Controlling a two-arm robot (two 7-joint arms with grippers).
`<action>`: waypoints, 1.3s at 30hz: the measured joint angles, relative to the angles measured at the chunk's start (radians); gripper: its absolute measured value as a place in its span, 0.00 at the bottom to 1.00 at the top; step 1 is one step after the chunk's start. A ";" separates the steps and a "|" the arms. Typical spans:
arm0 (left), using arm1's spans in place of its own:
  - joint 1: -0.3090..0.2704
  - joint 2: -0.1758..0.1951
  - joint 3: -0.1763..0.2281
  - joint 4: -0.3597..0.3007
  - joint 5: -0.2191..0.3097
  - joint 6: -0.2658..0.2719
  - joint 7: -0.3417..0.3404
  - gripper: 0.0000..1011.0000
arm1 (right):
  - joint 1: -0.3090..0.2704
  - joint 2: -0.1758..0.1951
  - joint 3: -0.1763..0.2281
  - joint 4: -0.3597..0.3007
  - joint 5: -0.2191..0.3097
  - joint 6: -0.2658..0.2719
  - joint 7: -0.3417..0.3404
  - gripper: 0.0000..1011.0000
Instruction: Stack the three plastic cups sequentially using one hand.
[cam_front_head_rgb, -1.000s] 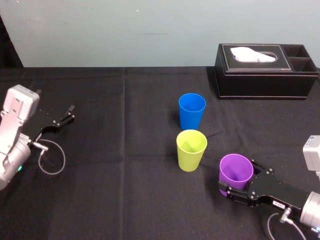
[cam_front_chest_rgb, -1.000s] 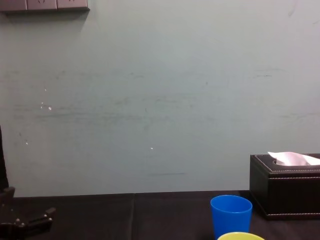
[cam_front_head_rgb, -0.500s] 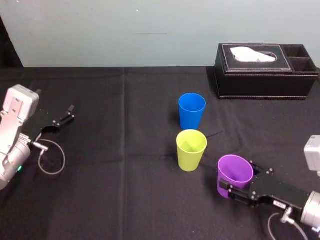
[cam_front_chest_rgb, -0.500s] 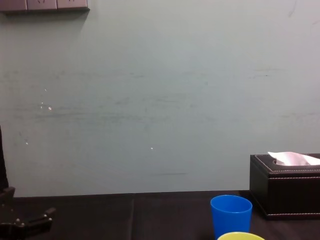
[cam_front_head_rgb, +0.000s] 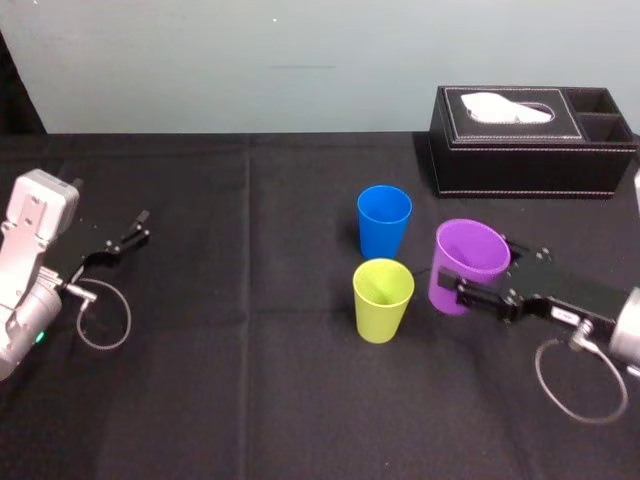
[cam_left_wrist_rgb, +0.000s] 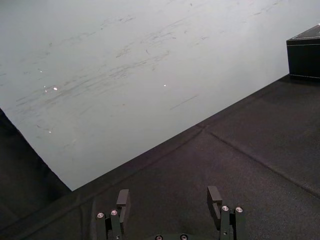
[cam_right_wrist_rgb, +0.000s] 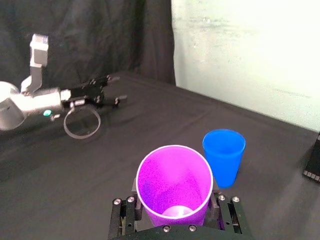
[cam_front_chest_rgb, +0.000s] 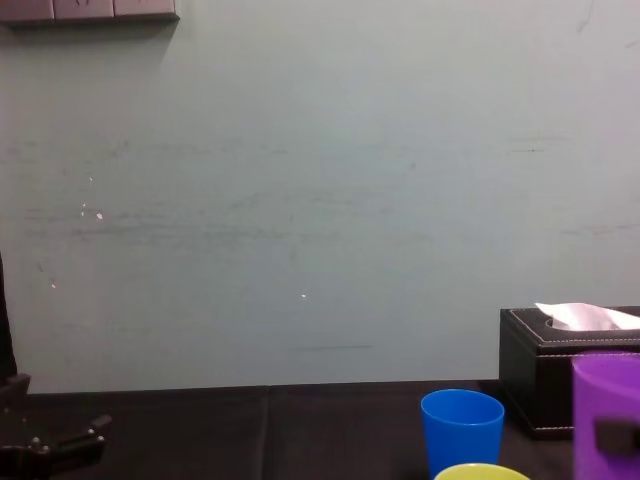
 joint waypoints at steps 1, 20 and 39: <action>0.000 0.000 0.000 0.000 0.000 0.000 0.000 1.00 | 0.023 -0.004 -0.007 -0.001 0.003 0.017 -0.009 0.73; 0.000 0.000 0.000 0.000 0.000 0.000 0.000 1.00 | 0.303 -0.158 -0.154 0.072 -0.061 0.160 -0.197 0.73; 0.000 0.000 0.000 0.000 0.000 0.000 0.000 1.00 | 0.413 -0.273 -0.205 0.229 -0.161 0.167 -0.241 0.73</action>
